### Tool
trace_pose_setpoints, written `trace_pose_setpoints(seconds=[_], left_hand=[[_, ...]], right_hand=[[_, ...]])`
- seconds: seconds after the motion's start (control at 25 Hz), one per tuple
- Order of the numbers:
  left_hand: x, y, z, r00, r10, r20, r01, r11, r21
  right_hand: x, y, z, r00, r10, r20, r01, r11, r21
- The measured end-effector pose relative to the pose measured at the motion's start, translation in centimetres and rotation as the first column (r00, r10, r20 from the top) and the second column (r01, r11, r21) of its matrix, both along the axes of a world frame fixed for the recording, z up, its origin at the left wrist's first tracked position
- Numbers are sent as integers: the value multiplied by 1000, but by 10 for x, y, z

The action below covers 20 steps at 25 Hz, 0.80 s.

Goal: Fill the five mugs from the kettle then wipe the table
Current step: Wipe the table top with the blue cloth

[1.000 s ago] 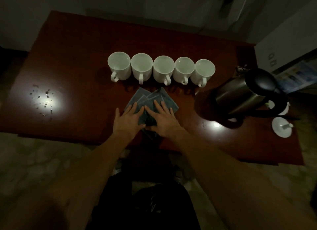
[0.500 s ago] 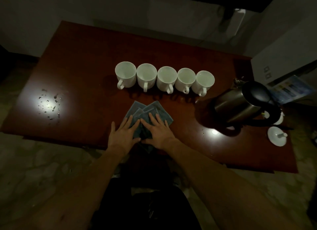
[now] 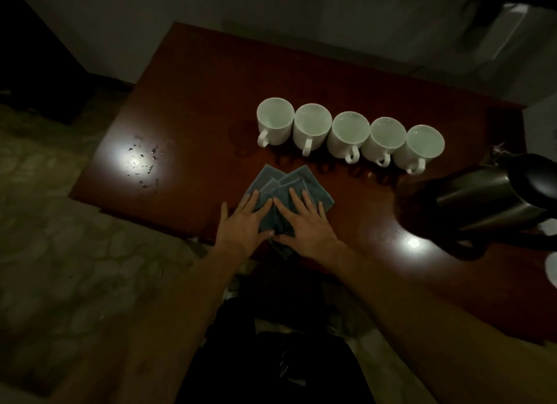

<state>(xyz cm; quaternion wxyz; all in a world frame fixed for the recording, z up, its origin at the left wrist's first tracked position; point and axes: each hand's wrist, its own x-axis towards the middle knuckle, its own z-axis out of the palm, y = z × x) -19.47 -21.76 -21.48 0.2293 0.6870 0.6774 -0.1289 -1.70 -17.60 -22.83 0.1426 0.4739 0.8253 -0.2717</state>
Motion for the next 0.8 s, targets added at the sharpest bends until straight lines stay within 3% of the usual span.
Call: trace_pose_setpoints(seconds=[0.2, 0.52, 0.68, 0.8], left_hand=[[-28, -39, -1, 1000, 25, -7, -25, 999, -34], [-70, 20, 2, 992, 124, -7, -125, 992, -33], [-78, -11, 4, 970, 242, 30, -242, 970, -14], [-105, -44, 5, 943, 332, -21, -332, 941, -63]], right_hand=[[-20, -29, -1, 995, 93, 17, -93, 996, -12], [-76, 40, -5, 988, 154, 28, -155, 987, 39], [-93, 27, 2, 972, 230, 52, -231, 973, 19], [-129, 8, 4, 941, 337, 45, -337, 941, 1]])
